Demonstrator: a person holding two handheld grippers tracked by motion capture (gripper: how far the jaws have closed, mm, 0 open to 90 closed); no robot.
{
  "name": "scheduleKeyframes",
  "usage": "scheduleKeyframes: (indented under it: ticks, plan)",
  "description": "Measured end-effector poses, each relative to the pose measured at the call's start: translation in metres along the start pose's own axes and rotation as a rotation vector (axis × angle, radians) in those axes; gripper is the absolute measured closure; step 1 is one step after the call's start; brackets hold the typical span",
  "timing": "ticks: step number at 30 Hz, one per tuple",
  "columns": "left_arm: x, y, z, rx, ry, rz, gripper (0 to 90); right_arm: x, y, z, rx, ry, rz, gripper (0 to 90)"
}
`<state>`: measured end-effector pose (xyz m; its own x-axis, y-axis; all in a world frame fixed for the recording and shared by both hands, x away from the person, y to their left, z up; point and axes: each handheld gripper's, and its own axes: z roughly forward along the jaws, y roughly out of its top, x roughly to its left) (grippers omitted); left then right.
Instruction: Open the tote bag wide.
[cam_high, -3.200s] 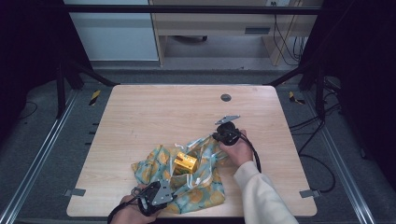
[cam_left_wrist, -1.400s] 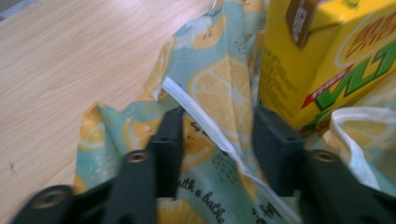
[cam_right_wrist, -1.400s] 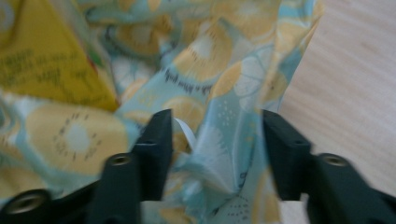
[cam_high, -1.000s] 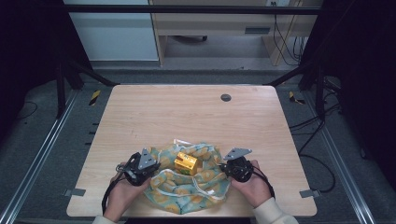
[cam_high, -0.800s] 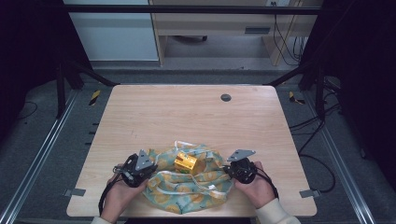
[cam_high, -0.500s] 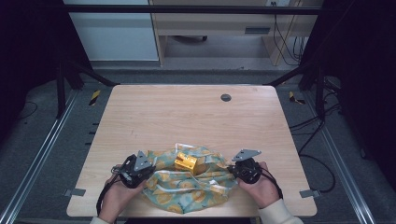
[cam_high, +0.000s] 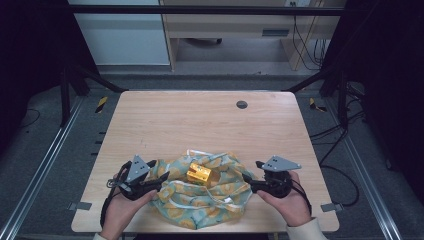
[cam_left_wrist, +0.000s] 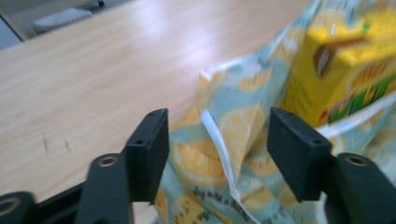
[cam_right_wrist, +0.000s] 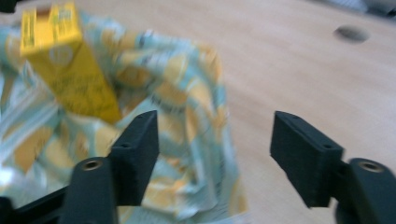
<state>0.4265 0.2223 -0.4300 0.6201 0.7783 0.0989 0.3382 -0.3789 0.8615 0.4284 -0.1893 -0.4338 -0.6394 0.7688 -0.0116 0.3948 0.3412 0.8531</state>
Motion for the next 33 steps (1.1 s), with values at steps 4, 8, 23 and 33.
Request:
scheduleKeyframes:
  ticks: [4, 8, 23, 33]
  plan:
    - [0.015, 0.003, -0.010, -0.044, 0.056, -0.019, 25.3, -0.013, 0.008, -0.010, -0.092, -0.085, 0.041, 21.0]
    - [0.037, -0.003, -0.018, -0.051, 0.114, -0.074, 20.8, -0.034, 0.008, -0.016, -0.130, -0.166, 0.124, 15.9]
    - [0.083, -0.020, -0.039, -0.045, 0.241, -0.175, 12.9, -0.066, -0.004, -0.026, -0.135, -0.281, 0.188, 7.8]
    - [0.103, -0.032, -0.045, -0.022, 0.285, -0.222, 9.0, -0.081, -0.013, -0.029, -0.112, -0.317, 0.207, 5.6]
